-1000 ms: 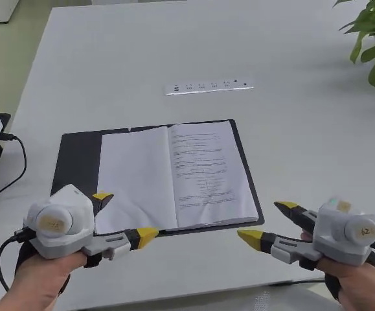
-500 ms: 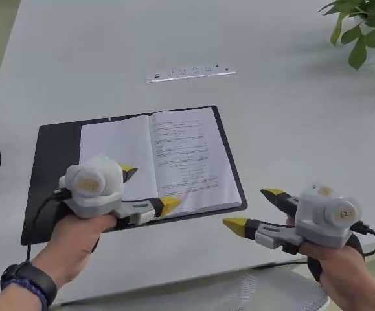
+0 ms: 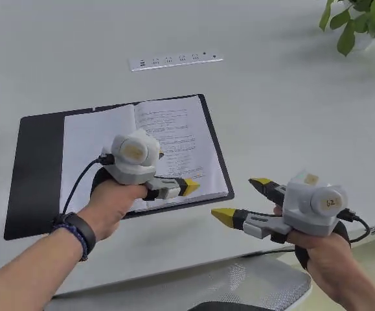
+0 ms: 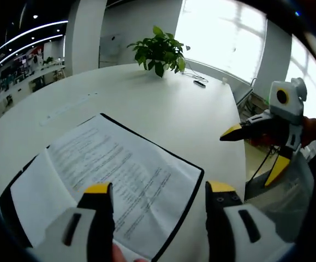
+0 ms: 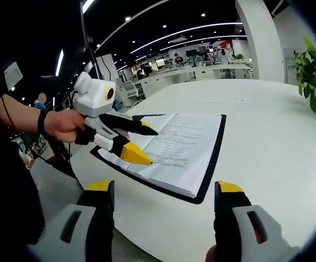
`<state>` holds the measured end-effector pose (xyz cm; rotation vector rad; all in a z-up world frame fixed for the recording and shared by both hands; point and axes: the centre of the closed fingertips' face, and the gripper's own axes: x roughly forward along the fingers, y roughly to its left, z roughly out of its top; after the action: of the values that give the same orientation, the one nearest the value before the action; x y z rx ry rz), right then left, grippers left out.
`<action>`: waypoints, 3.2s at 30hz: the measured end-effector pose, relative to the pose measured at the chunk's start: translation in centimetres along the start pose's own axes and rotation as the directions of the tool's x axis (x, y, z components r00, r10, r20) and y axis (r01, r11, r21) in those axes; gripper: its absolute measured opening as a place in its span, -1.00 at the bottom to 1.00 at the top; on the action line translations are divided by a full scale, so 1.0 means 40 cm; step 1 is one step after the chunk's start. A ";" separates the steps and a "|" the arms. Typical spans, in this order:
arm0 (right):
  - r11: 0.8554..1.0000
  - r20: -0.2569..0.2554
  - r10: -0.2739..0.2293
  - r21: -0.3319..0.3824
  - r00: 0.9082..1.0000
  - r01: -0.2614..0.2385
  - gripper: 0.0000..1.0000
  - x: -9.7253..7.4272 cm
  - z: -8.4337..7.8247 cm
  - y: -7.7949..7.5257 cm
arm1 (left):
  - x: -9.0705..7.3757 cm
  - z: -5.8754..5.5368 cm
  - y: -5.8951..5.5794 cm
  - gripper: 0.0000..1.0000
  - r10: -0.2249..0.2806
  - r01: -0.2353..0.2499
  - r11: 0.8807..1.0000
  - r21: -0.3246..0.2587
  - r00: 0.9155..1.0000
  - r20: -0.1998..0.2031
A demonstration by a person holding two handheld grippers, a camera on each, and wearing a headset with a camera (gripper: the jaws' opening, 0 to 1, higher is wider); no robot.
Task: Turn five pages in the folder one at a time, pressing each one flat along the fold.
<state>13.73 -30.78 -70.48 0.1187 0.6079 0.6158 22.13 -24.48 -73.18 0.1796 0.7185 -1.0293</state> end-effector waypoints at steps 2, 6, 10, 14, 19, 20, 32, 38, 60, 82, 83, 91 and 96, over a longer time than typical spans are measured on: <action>1.000 0.003 0.001 0.003 1.000 -0.001 0.48 0.001 0.000 -0.004 | 0.022 0.000 -0.004 0.36 -0.003 0.003 1.000 0.000 1.000 -0.015; 1.000 -0.014 0.014 0.006 1.000 -0.014 0.48 0.006 -0.009 -0.004 | 0.069 0.005 -0.012 0.37 -0.004 0.004 1.000 0.008 0.999 -0.039; 1.000 -0.042 0.021 0.004 0.999 -0.021 0.44 0.009 -0.024 -0.007 | 0.112 0.001 -0.015 0.42 0.005 -0.002 0.999 0.045 0.997 -0.076; 1.000 -0.051 0.026 0.013 0.998 -0.025 0.45 0.009 -0.028 -0.015 | 0.136 -0.020 -0.018 0.43 0.010 -0.005 0.998 0.056 0.995 -0.101; 0.999 -0.058 0.027 0.024 0.998 -0.026 0.45 0.008 -0.031 -0.022 | 0.152 -0.057 -0.001 0.39 0.057 -0.032 0.984 0.177 0.989 -0.139; 0.999 -0.061 0.028 0.026 0.998 -0.027 0.43 0.009 -0.032 -0.023 | 0.151 -0.062 -0.001 0.37 0.063 -0.033 0.979 0.199 0.987 -0.149; 0.998 -0.048 0.045 0.038 0.998 -0.043 0.32 0.052 0.013 -0.064 | 0.144 -0.051 0.015 0.26 0.049 -0.034 0.991 0.133 0.992 -0.116; 0.996 -0.024 0.073 0.050 0.997 -0.072 0.18 0.119 0.058 -0.100 | 0.138 -0.051 0.021 0.16 0.051 -0.038 0.992 0.116 0.993 -0.107; 0.961 -0.027 0.197 0.201 0.980 -0.188 -0.07 0.268 0.094 -0.088 | 0.092 -0.062 0.008 0.28 0.033 -0.034 0.999 -0.006 0.997 -0.071; 0.946 0.065 0.120 0.294 0.991 -0.134 -0.97 0.264 0.096 -0.048 | -0.117 -0.130 0.075 0.36 0.159 -0.153 0.978 -0.143 0.987 0.032; 0.944 0.072 0.119 0.302 0.990 -0.135 -0.98 0.264 0.098 -0.048 | -0.126 -0.133 0.081 0.36 0.166 -0.160 0.976 -0.148 0.986 0.032; 0.925 0.114 0.131 0.343 0.985 -0.163 -1.00 0.283 0.145 -0.003 | -0.208 -0.149 0.137 0.40 0.237 -0.223 0.957 -0.186 0.970 0.059; 0.929 0.133 0.141 0.324 0.981 -0.177 -1.00 0.299 0.182 0.022 | -0.266 -0.176 0.162 0.41 0.270 -0.255 0.950 -0.179 0.961 0.064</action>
<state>25.16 -22.67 -70.23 0.5224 0.5977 0.6543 20.93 -10.20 -73.14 0.0793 0.6775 -0.7133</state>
